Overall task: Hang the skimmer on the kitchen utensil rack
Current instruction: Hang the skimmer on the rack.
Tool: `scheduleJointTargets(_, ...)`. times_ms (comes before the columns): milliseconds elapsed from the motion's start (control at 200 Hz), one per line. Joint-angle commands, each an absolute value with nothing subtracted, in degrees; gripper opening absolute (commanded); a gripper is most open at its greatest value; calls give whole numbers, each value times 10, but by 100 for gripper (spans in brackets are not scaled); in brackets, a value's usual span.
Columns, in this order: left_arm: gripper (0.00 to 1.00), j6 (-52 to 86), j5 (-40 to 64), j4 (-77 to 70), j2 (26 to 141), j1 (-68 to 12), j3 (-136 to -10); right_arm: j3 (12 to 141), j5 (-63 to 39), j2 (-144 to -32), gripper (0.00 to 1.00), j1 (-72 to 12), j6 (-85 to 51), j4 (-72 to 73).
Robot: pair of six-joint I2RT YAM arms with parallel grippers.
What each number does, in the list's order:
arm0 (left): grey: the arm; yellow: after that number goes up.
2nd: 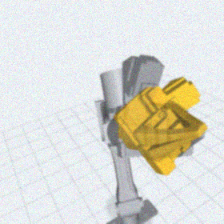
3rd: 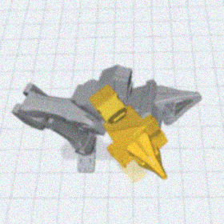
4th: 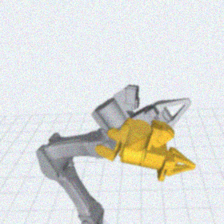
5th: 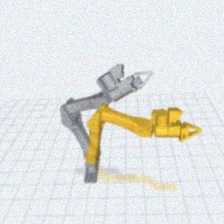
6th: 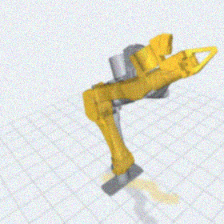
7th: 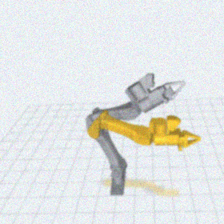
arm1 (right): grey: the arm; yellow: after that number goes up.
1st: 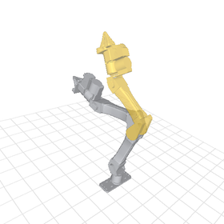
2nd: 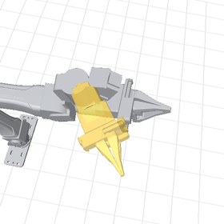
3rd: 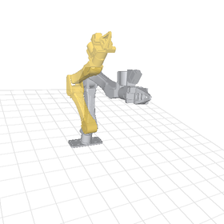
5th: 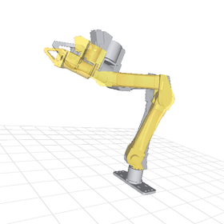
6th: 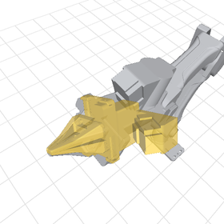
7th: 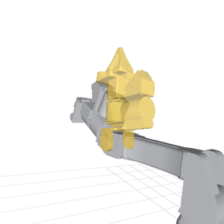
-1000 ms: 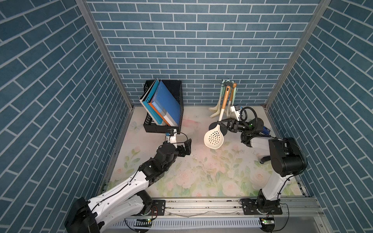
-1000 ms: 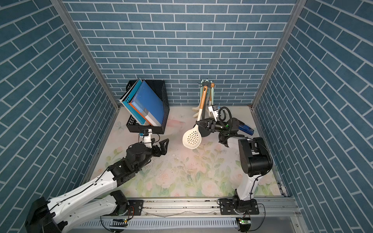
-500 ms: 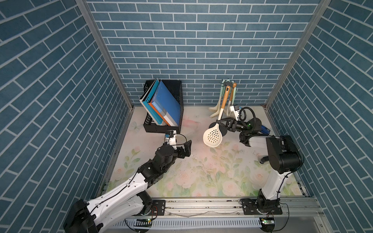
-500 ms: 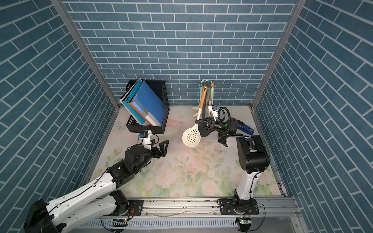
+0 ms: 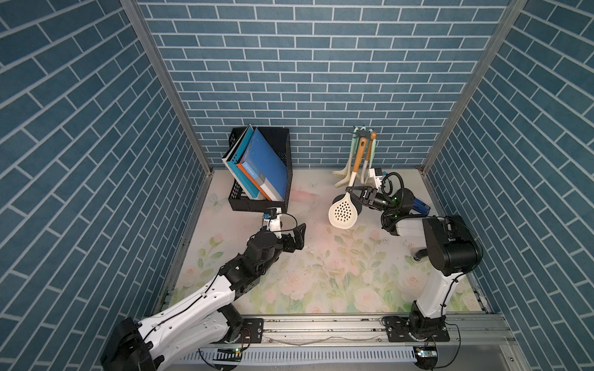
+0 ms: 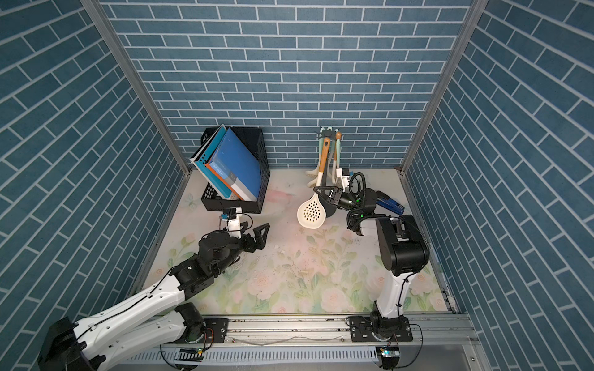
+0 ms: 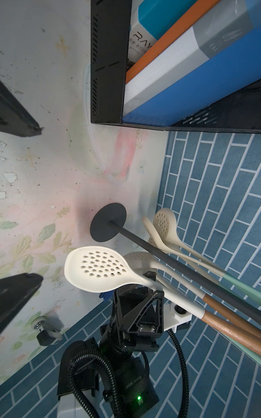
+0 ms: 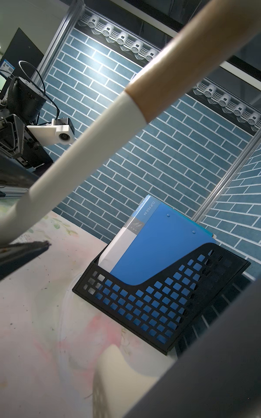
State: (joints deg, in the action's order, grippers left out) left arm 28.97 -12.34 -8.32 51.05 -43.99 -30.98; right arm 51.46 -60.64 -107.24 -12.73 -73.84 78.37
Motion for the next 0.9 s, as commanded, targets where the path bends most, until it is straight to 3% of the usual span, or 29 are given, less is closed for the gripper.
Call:
scheduleJointTargets(0,100,286,-120,-94,505,-438,-303,503,-590,-1045,48,-130,-763,800)
scheduleJointTargets(210,100,286,-121,-97,506,-437,-305,458,-571,-1015,75,-132,-733,799)
scheduleJointTargets(395,100,286,-121,-104,511,-437,-305,420,-563,-1003,86,-132,-719,799)
scheduleJointTargets(450,100,285,-122,-104,513,-437,-308,407,-558,-1001,99,-132,-708,801)
scheduleJointTargets(570,100,283,-125,-102,518,-437,-312,334,-498,-961,99,-124,-641,788)
scheduleJointTargets(895,100,290,-182,-75,522,-435,-304,197,-452,-958,99,-80,-573,797)
